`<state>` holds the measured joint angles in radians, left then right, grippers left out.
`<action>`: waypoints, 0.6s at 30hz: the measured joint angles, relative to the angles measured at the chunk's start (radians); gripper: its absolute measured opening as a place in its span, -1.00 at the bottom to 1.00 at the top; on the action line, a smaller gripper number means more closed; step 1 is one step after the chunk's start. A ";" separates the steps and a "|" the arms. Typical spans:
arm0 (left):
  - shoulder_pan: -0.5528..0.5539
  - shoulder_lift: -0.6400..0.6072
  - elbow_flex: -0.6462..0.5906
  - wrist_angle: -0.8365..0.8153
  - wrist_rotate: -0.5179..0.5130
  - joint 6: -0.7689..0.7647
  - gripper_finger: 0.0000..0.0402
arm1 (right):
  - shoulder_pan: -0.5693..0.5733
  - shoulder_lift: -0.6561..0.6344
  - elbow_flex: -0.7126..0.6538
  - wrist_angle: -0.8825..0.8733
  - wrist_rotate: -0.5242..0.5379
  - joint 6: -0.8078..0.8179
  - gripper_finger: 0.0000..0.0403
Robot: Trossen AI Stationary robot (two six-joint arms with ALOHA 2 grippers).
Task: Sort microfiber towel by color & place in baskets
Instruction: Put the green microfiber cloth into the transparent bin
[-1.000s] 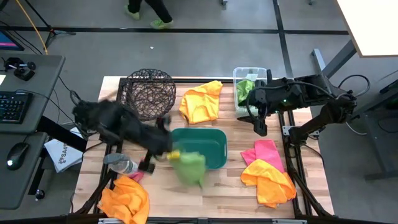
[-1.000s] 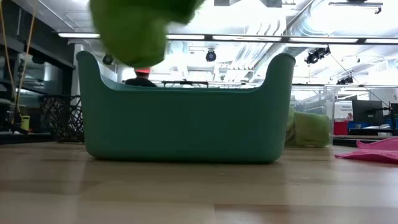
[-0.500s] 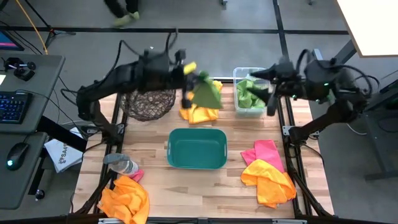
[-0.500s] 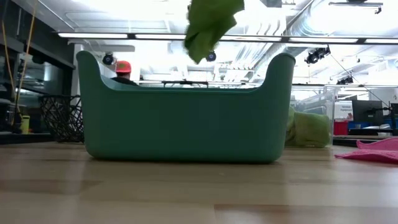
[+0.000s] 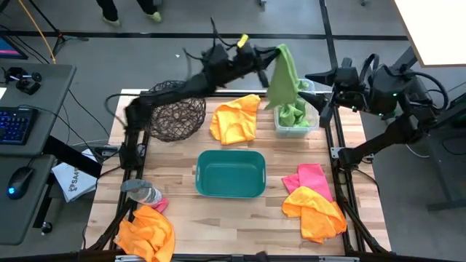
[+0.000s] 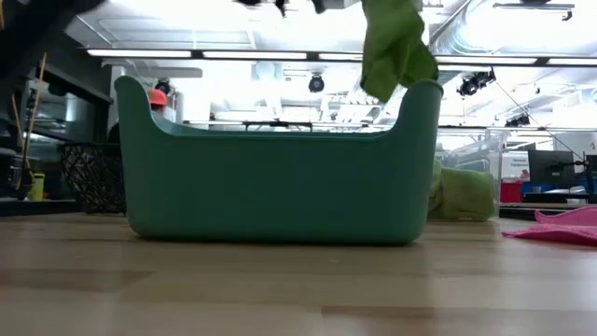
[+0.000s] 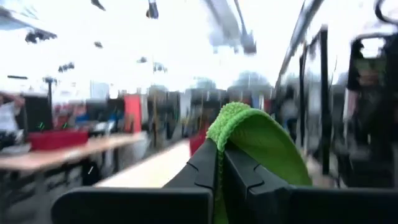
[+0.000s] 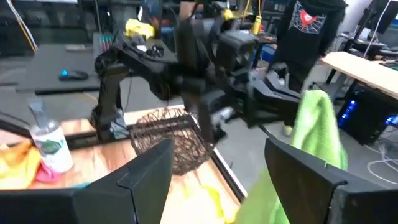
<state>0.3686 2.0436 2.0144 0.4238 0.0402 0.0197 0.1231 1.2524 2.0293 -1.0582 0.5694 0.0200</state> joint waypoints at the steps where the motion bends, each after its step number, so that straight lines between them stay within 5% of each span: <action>1: 0.004 0.038 0.000 0.079 0.005 -0.029 -1.00 | -0.006 0.002 0.000 -0.013 0.001 0.001 0.24; 6: 0.007 0.224 0.000 0.361 -0.023 -0.134 -1.00 | -0.033 0.010 0.000 -0.093 0.003 0.064 0.24; 18: -0.013 0.418 -0.001 0.393 -0.017 -0.495 -1.00 | -0.104 0.031 -0.061 -0.173 0.023 0.191 0.24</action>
<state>0.3551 2.4614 2.0136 0.8172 0.0232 -0.4757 0.0194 1.2831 1.9684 -1.2315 0.5924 0.2108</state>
